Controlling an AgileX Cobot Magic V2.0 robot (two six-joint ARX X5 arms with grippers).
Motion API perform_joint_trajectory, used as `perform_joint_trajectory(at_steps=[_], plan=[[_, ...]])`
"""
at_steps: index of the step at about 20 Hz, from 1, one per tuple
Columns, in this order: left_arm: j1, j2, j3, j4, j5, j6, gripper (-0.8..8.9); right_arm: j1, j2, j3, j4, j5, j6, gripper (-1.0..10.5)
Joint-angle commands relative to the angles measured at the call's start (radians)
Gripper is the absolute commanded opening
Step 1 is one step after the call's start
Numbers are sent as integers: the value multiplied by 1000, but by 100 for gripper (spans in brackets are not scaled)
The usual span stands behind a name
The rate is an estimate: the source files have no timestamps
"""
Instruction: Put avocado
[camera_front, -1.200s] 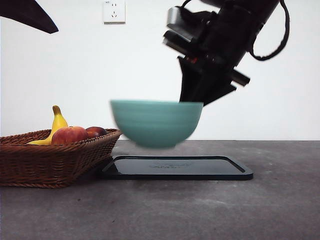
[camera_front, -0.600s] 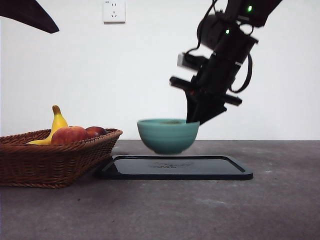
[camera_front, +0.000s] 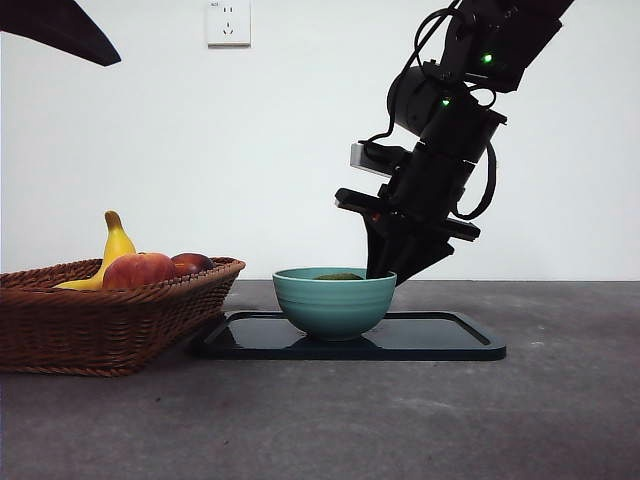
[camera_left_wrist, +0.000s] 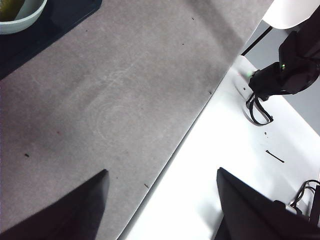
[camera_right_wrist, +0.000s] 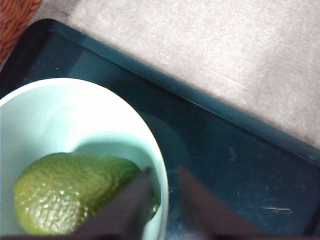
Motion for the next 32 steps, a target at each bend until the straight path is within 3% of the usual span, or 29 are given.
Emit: perform_joint_trajectory(at_steps=[1,7,14,21,28,32], plan=[[-6,5,7,8,3,13,343,4,16,29,2,3,8,147],[-6,5,7,8,3,12,343,0,-118,32,-37,29,6,148],[-6,5,7,9,3,13,343,6,-428,32,-374,-6,-61,148],[-6,5,7,10,3,13,343,53,-718,13,-497,-61,-61,148],[-6,5,7,11,3,12,343,193,-997,-276,-455,-61,-51,148],[-6,5,7,12,3,12,343,248,-1113,-471,-382,-62,3,148]])
